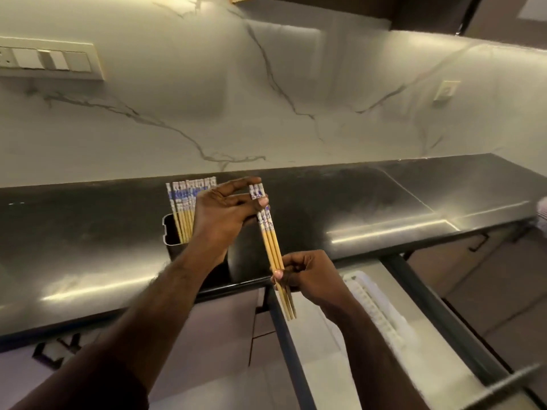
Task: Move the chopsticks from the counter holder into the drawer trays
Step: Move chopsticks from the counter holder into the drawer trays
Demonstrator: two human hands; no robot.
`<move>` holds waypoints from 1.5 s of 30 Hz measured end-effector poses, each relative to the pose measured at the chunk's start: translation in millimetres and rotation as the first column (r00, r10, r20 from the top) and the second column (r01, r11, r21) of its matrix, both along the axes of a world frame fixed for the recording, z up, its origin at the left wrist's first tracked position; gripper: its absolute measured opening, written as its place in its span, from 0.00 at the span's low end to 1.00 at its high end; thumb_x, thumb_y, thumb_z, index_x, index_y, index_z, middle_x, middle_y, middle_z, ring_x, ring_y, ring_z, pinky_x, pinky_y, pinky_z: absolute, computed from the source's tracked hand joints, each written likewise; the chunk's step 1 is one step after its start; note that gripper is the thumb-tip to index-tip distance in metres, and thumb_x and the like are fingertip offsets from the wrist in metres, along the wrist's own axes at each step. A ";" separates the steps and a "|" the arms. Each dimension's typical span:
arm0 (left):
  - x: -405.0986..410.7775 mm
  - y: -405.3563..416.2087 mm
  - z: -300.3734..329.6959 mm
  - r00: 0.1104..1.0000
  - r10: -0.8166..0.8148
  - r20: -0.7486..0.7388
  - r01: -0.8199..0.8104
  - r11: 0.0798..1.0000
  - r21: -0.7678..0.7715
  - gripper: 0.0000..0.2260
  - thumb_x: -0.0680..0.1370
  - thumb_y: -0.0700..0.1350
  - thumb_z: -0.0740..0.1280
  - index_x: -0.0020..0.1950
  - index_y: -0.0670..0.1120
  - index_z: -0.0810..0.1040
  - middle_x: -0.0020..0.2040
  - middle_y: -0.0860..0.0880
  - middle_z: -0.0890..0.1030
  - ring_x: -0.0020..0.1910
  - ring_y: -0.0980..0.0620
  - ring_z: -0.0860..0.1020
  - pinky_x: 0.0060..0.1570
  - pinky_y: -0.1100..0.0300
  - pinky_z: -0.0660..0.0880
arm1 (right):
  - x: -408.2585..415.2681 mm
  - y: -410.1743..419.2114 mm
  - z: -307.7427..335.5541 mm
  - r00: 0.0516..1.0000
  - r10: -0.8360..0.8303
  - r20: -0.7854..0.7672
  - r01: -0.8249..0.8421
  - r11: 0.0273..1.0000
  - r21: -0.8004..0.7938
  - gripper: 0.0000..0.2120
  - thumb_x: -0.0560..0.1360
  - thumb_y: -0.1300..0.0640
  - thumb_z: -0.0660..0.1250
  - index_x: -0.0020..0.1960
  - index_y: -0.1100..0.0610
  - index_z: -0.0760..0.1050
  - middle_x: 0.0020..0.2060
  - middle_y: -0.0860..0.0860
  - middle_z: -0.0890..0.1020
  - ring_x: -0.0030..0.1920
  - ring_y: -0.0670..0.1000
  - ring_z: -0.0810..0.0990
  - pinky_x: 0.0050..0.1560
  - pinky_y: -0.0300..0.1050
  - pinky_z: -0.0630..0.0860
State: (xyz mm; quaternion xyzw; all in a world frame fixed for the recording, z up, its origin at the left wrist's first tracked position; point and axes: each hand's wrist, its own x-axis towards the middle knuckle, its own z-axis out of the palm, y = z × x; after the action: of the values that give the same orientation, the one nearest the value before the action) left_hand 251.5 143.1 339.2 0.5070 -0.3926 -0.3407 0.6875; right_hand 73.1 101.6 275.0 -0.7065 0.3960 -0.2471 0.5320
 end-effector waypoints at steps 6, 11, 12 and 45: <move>-78.2 -44.5 -35.0 0.995 -0.082 0.056 0.078 0.993 0.083 0.14 0.69 0.37 0.75 0.53 0.48 0.82 0.44 0.47 0.86 0.45 0.50 0.85 0.45 0.56 0.82 | -84.7 -27.3 -32.5 0.989 -0.101 -0.106 0.108 0.992 0.063 0.04 0.74 0.60 0.71 0.45 0.53 0.83 0.36 0.47 0.86 0.40 0.46 0.85 0.41 0.37 0.80; -145.8 -99.0 -81.3 0.996 -0.074 0.052 0.064 0.981 0.181 0.14 0.70 0.36 0.75 0.53 0.48 0.82 0.42 0.47 0.86 0.42 0.49 0.86 0.40 0.62 0.81 | -150.5 -72.0 -70.8 0.971 -0.136 -0.195 0.166 0.975 0.146 0.04 0.72 0.62 0.72 0.44 0.57 0.85 0.36 0.51 0.86 0.40 0.51 0.85 0.47 0.50 0.83; -158.1 -109.4 -95.4 0.995 -0.065 0.076 0.048 0.976 0.214 0.13 0.71 0.36 0.74 0.53 0.48 0.82 0.42 0.47 0.86 0.42 0.50 0.85 0.40 0.61 0.81 | -162.4 -80.8 -80.2 0.968 -0.127 -0.216 0.167 0.970 0.177 0.04 0.72 0.63 0.72 0.43 0.57 0.85 0.36 0.53 0.86 0.40 0.53 0.85 0.47 0.52 0.83; -216.8 -156.5 -364.6 0.058 -0.684 0.727 -0.248 0.696 0.674 0.26 0.81 0.51 0.57 0.77 0.45 0.58 0.79 0.42 0.51 0.78 0.42 0.39 0.66 0.44 0.23 | -123.6 -180.5 -297.7 0.689 -0.032 -0.724 0.270 0.939 0.215 0.11 0.77 0.54 0.64 0.50 0.62 0.79 0.49 0.58 0.83 0.49 0.58 0.82 0.48 0.47 0.78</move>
State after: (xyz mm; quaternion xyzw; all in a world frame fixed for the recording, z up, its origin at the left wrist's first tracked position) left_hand 34.7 -13.4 -25.4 0.7234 -0.6744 -0.1353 -0.0589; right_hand -50.5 -78.9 -22.7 -0.6202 0.6609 0.0654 0.4175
